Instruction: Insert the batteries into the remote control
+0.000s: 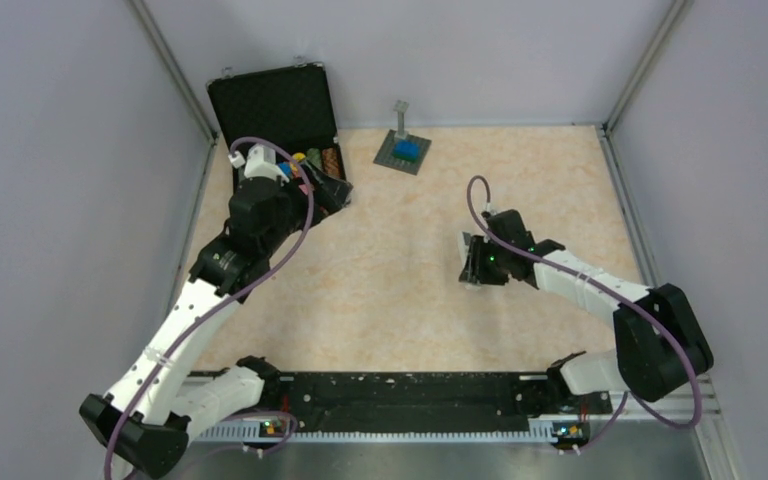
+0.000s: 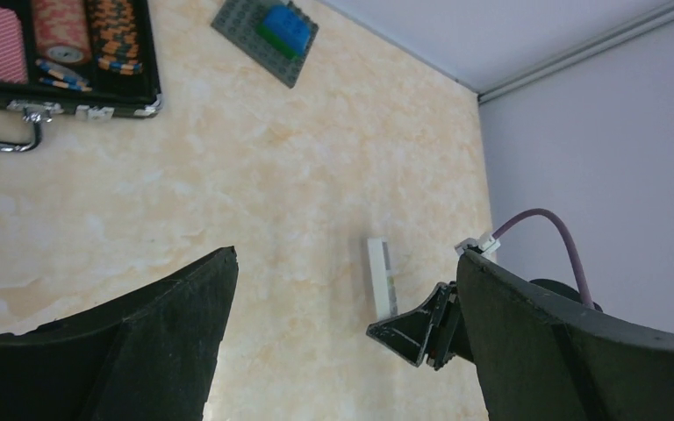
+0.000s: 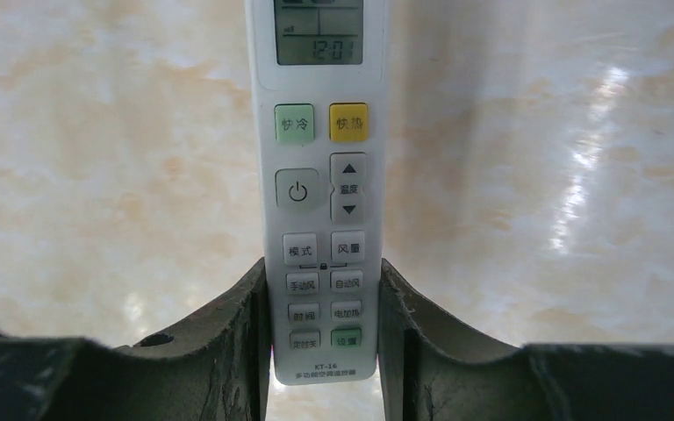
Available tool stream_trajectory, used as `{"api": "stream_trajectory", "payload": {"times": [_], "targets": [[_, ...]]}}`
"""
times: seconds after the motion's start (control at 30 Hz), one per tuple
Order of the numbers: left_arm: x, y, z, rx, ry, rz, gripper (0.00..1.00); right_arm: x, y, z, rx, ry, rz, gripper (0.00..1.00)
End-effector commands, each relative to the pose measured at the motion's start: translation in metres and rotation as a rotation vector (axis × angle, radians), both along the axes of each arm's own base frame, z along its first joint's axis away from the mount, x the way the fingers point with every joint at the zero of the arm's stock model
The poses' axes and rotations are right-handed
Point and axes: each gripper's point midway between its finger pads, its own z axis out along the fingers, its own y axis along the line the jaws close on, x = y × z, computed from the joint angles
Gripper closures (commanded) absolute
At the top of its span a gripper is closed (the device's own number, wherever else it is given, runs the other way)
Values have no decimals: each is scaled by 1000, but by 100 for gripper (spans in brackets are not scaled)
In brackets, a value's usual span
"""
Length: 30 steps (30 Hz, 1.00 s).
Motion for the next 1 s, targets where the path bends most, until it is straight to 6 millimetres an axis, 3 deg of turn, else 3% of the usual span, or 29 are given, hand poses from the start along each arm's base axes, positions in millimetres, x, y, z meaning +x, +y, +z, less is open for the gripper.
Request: {"api": "stream_trajectory", "payload": {"times": [0.0, 0.17, 0.27, 0.3, 0.4, 0.53, 0.63, 0.67, 0.7, 0.8, 0.83, 0.97], "targets": [[-12, 21, -5, 69, 74, 73, 1, 23, -36, -13, -212, -56, -95, 83], [-25, 37, -9, 119, 107, 111, 1, 25, -46, -46, -330, 28, -65, 78], [-33, 44, -11, 134, 120, 122, 1, 23, -50, -56, -364, 55, -59, 75], [-35, 46, -13, 140, 129, 128, 1, 23, -49, -58, -365, 61, -54, 72], [-43, 56, -19, 167, 159, 152, 1, 21, -48, -56, -364, 59, -33, 48], [-54, 68, -27, 198, 199, 187, 1, 22, -46, -42, -349, 35, -30, 35], [-64, 79, -32, 214, 224, 219, 1, 22, -46, -27, -338, 16, -34, 26], [-67, 81, -35, 220, 231, 225, 1, 22, -46, -19, -327, -1, -35, 19], [-71, 82, -36, 225, 233, 213, 1, 22, -43, -10, -307, -21, -33, 4], [-82, 85, -35, 231, 215, 191, 1, 22, -42, 30, -235, -130, -65, 1], [-86, 87, -34, 228, 205, 191, 1, 21, -45, 51, -209, -189, -93, 1], [-100, 100, -28, 230, 151, 210, 1, 7, -75, 114, -199, -334, -228, 1]]}}
